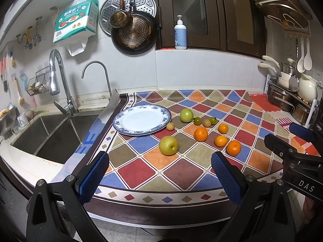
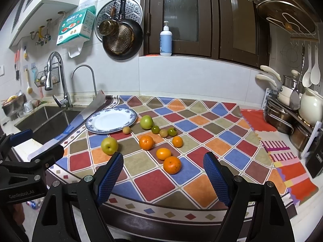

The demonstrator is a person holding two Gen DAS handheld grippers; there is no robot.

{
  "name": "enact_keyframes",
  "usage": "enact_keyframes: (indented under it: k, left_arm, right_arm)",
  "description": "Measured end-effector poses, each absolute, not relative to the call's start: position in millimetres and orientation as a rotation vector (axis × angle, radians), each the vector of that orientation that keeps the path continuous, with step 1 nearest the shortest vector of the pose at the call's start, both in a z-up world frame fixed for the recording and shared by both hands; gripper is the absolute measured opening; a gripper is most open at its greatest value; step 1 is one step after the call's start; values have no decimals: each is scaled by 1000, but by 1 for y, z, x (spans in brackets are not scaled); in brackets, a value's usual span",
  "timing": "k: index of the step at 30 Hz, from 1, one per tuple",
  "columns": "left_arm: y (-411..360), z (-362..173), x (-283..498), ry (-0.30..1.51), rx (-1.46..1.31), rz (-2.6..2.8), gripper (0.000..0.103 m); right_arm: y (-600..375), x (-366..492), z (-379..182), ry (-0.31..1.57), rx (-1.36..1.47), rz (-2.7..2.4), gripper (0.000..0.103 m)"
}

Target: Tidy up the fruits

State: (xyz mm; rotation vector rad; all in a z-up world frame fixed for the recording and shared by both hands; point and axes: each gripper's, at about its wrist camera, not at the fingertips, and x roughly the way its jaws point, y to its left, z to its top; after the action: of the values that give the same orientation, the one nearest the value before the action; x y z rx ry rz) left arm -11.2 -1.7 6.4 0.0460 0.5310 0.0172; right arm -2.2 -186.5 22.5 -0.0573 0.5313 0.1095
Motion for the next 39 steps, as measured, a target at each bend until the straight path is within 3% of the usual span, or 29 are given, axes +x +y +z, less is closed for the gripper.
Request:
enact_keyframes:
  k: [20,39]
  left_arm:
    - [-5,0,4,564,64,15,103]
    - [4,-38,77,684,150,-90,100]
  right_arm:
    - [-184,4,13,560,-50,110,82]
    - [-174,69,-31,745,18,59,82]
